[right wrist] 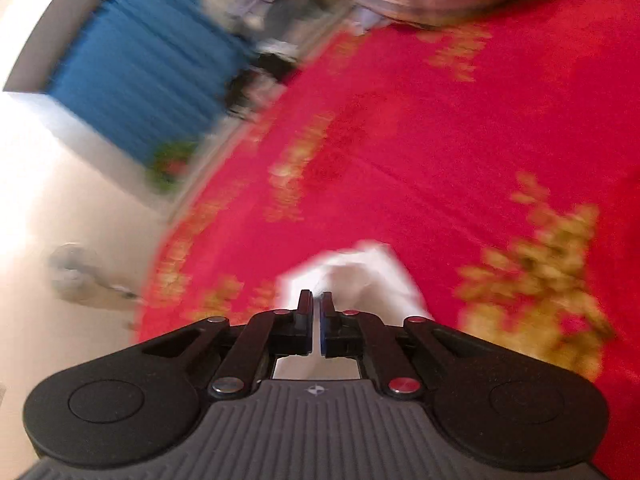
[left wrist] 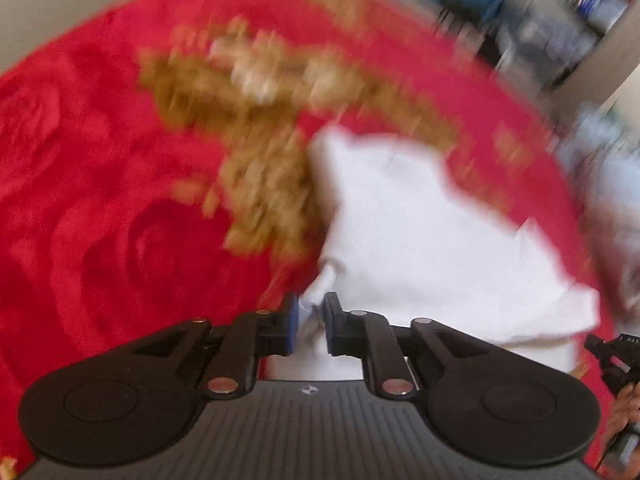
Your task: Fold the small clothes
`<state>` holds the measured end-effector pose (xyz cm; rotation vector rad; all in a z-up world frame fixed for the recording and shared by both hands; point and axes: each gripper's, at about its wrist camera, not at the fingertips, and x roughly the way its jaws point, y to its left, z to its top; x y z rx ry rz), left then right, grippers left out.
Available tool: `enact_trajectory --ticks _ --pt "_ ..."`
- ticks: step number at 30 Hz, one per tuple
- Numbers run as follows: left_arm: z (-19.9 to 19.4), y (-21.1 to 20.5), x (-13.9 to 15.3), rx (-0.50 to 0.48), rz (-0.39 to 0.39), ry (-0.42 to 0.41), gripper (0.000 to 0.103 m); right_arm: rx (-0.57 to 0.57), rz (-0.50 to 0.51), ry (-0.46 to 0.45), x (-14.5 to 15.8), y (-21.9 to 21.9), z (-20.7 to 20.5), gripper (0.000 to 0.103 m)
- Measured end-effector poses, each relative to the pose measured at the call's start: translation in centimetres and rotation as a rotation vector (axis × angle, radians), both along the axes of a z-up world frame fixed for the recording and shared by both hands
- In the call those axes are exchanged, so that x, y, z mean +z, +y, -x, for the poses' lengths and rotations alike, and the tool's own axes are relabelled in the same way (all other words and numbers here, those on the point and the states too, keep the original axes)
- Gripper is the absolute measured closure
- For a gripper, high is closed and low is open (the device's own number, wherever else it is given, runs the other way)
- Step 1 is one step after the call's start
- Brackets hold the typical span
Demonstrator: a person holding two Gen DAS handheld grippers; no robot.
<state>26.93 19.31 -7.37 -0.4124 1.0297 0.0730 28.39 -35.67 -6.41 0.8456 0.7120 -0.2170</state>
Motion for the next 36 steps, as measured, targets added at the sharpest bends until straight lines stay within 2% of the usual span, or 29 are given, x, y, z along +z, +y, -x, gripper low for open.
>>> enact_trajectory --ticks 1,3,4,6,7,9,10,12,14,15,17,19,21,23,24,26,28,29,30,33,34,36 --pt "0.0 0.3 -0.1 0.028 -0.014 0.013 0.077 -0.037 0.034 0.119 -1.4 -0.4 -0.2 0.101" --pt "0.2 0.6 0.8 0.065 -0.058 -0.019 0.077 -0.09 0.005 0.172 -2.7 -1.4 0.1 0.1" --pt "0.3 0.6 1.6 0.072 -0.075 -0.06 0.077 -0.087 0.015 0.159 -2.4 -1.5 0.1 0.1" --pt "0.7 0.2 3.2 0.064 -0.097 -0.161 0.077 -0.066 0.076 0.07 -0.7 -1.2 0.3 0.098" --pt "0.8 -0.3 3.8 0.027 -0.084 -0.218 0.077 -0.052 0.108 0.014 0.2 -0.9 0.5 0.098" --pt "0.6 -1.3 4.0 -0.058 -0.052 -0.267 0.077 -0.015 0.13 -0.081 1.3 -0.5 0.6 0.098" --pt "0.4 -1.7 3.7 -0.096 -0.039 -0.262 0.077 0.014 0.121 -0.109 1.5 -0.1 0.6 0.098" --pt "-0.4 -2.1 2.0 -0.139 -0.038 -0.189 0.077 0.094 0.053 -0.125 1.2 0.1 0.0 0.096" --pt "-1.1 -2.1 -0.3 -0.128 -0.132 -0.069 0.08 0.171 -0.004 -0.053 -0.2 0.4 -1.3 0.084" --pt "-1.1 -1.8 -0.8 -0.119 -0.155 -0.06 0.08 0.182 0.005 0.004 -1.0 0.5 -1.8 0.08" --pt "-1.1 -1.5 -0.2 -0.102 -0.152 -0.083 0.08 0.156 0.026 0.075 -2.2 0.4 -1.9 0.082" --pt "-0.6 -1.3 1.0 -0.082 -0.137 -0.149 0.08 0.144 0.011 0.07 -2.1 0.2 -2.0 0.082" --pt "-0.2 -1.1 1.7 -0.073 -0.106 -0.218 0.08 0.14 0.058 0.029 -1.1 0.5 -1.6 0.079" --pt "-0.3 -0.9 1.8 -0.068 -0.093 -0.246 0.08 0.146 0.093 -0.011 -0.6 0.8 -1.6 0.077" --pt "-0.5 -0.8 1.5 -0.071 -0.086 -0.241 0.08 0.149 0.092 -0.004 -1.0 0.7 -1.6 0.076" --pt "-1.4 -0.7 0.4 -0.065 -0.114 -0.166 0.08 0.146 0.085 0.086 -2.3 0.4 -2.2 0.076" --pt "-1.9 -0.8 -0.8 -0.034 -0.239 -0.043 0.08 0.13 0.079 0.096 -2.6 0.0 -1.6 0.077" --pt "-1.5 -0.8 -0.6 -0.019 -0.29 -0.058 0.081 0.134 0.092 0.089 -2.3 0.1 -1.6 0.077" --pt "-1.2 -0.9 0.0 -0.025 -0.297 -0.093 0.081 0.138 0.115 0.078 -1.8 0.2 -1.4 0.076" --pt "0.1 -1.3 2.1 -0.06 -0.199 -0.233 0.081 0.152 0.229 -0.018 0.6 0.7 0.1 0.074" --pt "0.5 -1.8 2.4 -0.091 -0.181 -0.277 0.079 0.168 0.266 -0.056 1.3 0.9 0.7 0.068" --pt "0.6 -2.8 1.8 -0.141 -0.183 -0.282 0.076 0.199 0.301 -0.082 1.6 0.8 1.1 0.064"
